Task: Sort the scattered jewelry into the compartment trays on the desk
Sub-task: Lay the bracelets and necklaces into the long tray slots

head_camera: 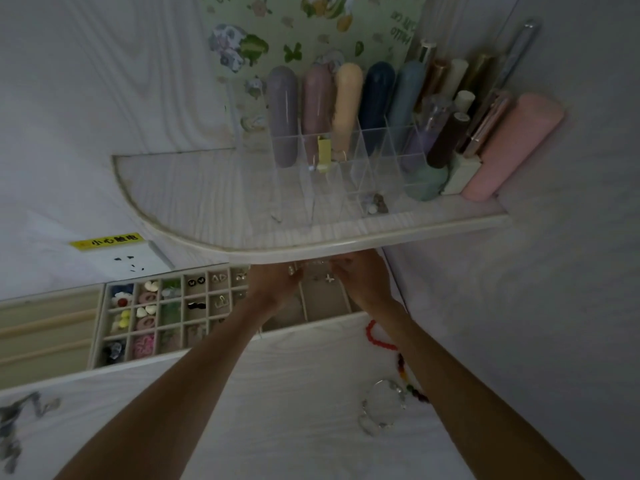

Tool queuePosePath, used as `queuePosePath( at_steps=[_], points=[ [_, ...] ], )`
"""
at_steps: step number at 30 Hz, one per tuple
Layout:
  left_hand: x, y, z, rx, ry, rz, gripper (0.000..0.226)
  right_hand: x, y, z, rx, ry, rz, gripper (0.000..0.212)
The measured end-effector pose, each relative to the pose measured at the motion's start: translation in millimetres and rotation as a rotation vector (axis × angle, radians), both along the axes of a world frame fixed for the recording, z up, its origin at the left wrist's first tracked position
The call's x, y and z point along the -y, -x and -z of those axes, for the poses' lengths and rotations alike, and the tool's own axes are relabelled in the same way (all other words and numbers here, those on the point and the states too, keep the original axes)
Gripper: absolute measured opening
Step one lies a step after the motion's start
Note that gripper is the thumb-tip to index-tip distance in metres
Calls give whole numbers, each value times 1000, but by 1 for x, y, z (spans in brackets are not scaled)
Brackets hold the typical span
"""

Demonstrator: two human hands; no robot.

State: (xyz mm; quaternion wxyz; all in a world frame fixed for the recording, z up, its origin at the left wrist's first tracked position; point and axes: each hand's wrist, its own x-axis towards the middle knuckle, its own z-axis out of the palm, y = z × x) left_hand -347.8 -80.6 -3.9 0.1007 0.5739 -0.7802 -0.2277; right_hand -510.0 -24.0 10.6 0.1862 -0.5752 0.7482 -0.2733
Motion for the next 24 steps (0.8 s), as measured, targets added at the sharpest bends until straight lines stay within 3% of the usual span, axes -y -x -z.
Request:
queuePosePath(
  at_steps=[8, 12, 15, 19, 24],
  points=[
    [-11, -11, -5, 98, 220, 298, 33, 10, 2, -1, -53, -20, -54, 11],
    [-16, -12, -10, 226, 299, 490, 43, 2, 0, 1, -238, 135, -136, 9],
    [-16, -11, -8, 305, 307, 539, 46, 0, 1, 3, -358, 21, -257, 34],
    [-14, -11, -9, 352, 313, 563, 45, 2, 3, -1, -448, -156, -332, 40],
    [-16, -13, -11, 355, 337, 583, 47, 7, 3, -2, -390, -100, -326, 48]
  ],
)
